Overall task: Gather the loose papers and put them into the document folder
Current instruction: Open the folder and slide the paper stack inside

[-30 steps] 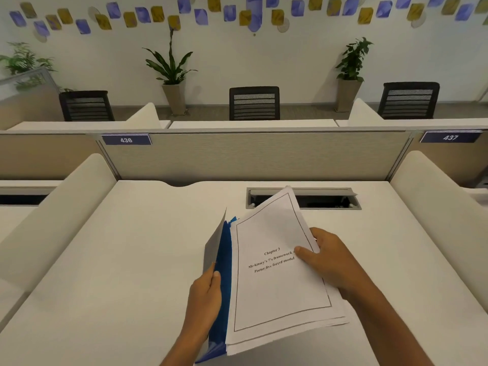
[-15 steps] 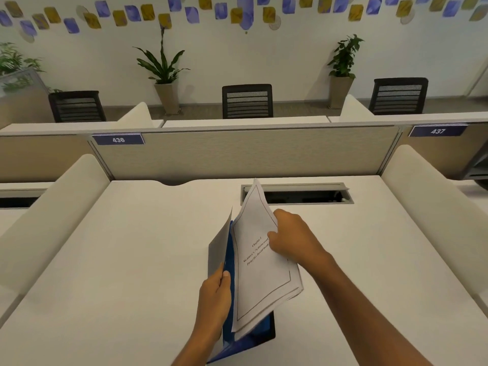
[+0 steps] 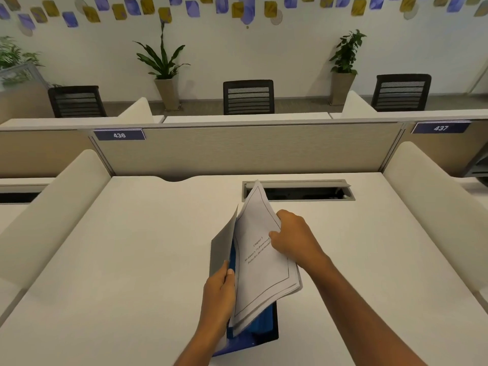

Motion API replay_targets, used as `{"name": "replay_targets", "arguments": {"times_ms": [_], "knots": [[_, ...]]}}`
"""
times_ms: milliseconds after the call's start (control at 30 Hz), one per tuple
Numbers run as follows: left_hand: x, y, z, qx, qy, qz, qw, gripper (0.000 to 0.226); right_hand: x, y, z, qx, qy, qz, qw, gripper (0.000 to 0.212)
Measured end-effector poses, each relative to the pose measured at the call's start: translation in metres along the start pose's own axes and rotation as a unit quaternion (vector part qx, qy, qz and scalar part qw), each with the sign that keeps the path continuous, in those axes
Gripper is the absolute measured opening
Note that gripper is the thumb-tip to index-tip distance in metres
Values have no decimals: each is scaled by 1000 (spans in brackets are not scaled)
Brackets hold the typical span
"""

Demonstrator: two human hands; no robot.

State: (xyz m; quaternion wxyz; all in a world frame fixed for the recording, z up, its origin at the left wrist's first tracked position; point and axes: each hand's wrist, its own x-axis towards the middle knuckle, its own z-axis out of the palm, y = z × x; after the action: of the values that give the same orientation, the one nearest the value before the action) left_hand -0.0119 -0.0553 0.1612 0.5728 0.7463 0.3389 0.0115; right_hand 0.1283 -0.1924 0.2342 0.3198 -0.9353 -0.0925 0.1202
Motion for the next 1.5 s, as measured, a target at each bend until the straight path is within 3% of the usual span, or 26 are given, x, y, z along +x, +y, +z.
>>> {"name": "replay_targets", "arguments": {"times_ms": [467, 600, 867, 1000, 1133, 1233, 1400, 1500], "knots": [[3, 2, 4, -57, -9, 0, 998, 44, -27, 2, 62, 9, 26, -8, 1000, 21], [3, 1, 6, -57, -1, 3, 998, 47, -34, -3, 83, 1, 25, -3, 1000, 31], [11, -5, 9, -56, 17, 3, 998, 46, -35, -12, 108, -4, -3, 25, 1000, 29], [14, -10, 12, -69, 23, -6, 997, 45, -34, -15, 116, -1, -32, 28, 999, 13], [17, -14, 14, -80, 39, -8, 996, 42, -30, -10, 124, -6, -58, 14, 998, 32], [19, -16, 17, -78, 48, -13, 996, 42, -25, -5, 129, -1, -80, 16, 997, 30], [23, -19, 18, -66, 41, -11, 997, 43, -22, 14, 134, 2, -48, 36, 998, 18], [22, -20, 20, -46, 35, 12, 998, 44, -25, 20, 136, 4, -52, 61, 997, 21]]}}
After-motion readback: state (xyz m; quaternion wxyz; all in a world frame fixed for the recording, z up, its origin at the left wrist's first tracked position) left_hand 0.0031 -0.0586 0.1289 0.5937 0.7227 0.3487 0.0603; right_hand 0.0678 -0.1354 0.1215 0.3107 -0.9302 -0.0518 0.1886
